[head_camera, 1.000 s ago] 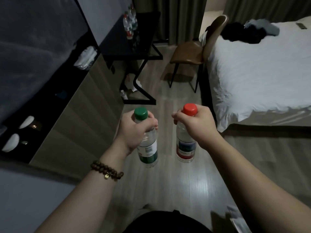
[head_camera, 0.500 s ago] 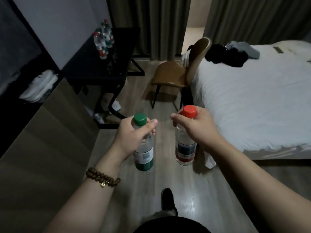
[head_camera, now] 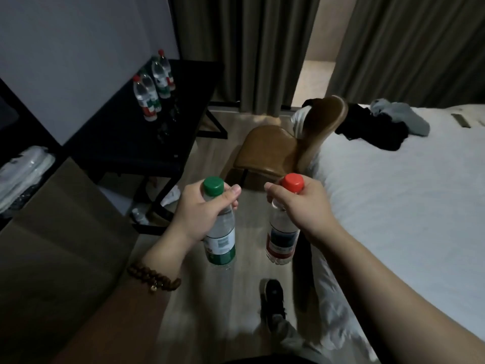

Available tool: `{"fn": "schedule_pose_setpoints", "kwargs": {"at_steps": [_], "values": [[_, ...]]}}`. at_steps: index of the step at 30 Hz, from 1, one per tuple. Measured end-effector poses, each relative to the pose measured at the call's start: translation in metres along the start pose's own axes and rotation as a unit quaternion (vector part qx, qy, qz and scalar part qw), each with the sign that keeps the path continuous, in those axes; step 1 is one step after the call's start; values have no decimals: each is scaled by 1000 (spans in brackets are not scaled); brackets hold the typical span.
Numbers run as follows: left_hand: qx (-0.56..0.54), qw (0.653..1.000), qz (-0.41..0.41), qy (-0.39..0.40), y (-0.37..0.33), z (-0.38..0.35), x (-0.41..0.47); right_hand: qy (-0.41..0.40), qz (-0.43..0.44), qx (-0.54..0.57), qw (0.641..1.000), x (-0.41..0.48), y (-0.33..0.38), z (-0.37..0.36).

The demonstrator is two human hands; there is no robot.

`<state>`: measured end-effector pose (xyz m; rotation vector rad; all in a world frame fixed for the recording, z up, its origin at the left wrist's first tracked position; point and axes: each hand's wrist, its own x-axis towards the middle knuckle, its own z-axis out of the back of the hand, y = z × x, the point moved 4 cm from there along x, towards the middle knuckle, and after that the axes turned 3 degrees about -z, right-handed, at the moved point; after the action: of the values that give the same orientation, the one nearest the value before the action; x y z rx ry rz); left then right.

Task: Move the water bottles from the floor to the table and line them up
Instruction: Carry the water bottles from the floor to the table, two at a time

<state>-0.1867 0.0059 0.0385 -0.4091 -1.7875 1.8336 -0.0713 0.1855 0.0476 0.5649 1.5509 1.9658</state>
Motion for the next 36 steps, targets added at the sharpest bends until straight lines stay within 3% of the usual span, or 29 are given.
{"fn": "schedule_pose_setpoints", "kwargs": {"at_steps": [15, 25, 36], "values": [[89, 978, 32, -186, 24, 24, 249, 160, 71, 16, 984, 335, 27, -57], [91, 960, 62, -258, 56, 70, 350, 254, 81, 14, 964, 469, 44, -138], [99, 950, 82, -283, 102, 160, 493, 317, 132, -34, 938, 605, 74, -263]]}}
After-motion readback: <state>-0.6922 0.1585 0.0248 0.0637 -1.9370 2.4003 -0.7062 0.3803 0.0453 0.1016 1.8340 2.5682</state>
